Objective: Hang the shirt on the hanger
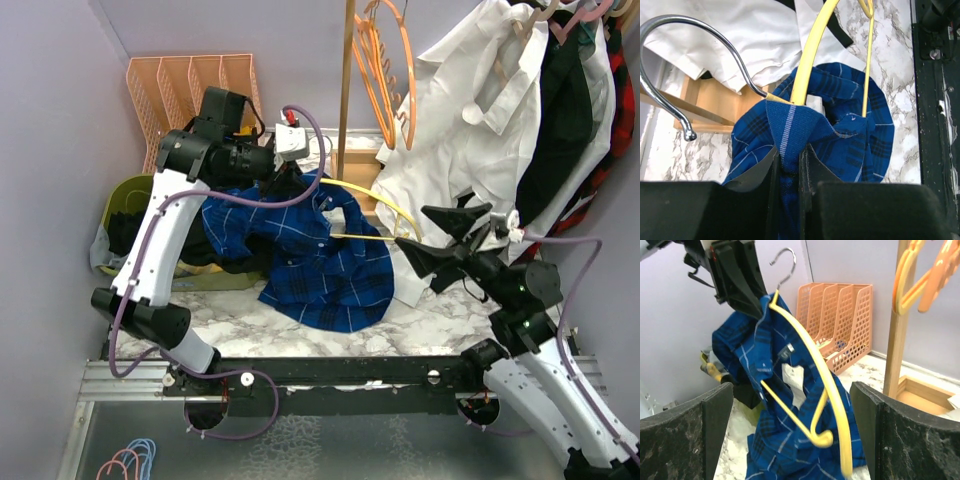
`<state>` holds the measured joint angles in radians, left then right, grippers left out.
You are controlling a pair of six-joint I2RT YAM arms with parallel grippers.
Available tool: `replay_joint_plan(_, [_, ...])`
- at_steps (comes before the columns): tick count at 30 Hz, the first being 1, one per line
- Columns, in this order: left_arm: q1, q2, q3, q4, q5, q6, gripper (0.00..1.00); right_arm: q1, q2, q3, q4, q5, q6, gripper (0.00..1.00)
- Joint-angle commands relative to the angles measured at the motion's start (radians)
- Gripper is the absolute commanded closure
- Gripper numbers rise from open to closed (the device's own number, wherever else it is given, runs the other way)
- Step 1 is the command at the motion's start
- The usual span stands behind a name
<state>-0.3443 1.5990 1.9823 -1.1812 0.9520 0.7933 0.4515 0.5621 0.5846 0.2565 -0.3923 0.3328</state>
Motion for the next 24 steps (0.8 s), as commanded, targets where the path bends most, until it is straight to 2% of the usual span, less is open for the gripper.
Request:
replay_joint_plan(1, [0.000,-0.096,-0.046,0.090,-0.056,-0.112,1.00,0.004,-0.145,-0.084,-0.208,0.107,0.038,0.01])
replay_joint_plan(4, [0.000,-0.134,-0.051,0.113,-0.070,-0.157,1.00,0.004,-0.311,-0.117,-0.365,0.190,0.101,0.01])
replay_joint_plan(7, [0.002,-0.163,-0.051,0.119,-0.051,-0.202,1.00,0.004,-0.411,-0.175,-0.388,0.133,0.164,0.01])
replay_joint_plan(9, [0.004,-0.177,-0.066,0.120,-0.031,-0.222,1.00,0.004,-0.357,-0.192,-0.322,-0.004,0.206,0.09])
replay_joint_plan(12, [0.006,-0.195,-0.107,0.139,-0.032,-0.246,1.00,0.004,-0.204,-0.184,-0.211,-0.098,0.238,0.20])
replay_joint_plan(20, [0.080,-0.245,-0.168,0.193,-0.016,-0.317,1.00,0.021,0.046,-0.218,0.130,-0.108,0.269,0.28])
replay_joint_plan(24, [0.103,-0.254,-0.164,0.178,-0.015,-0.311,1.00,0.173,0.165,-0.249,0.307,0.041,0.249,0.31])
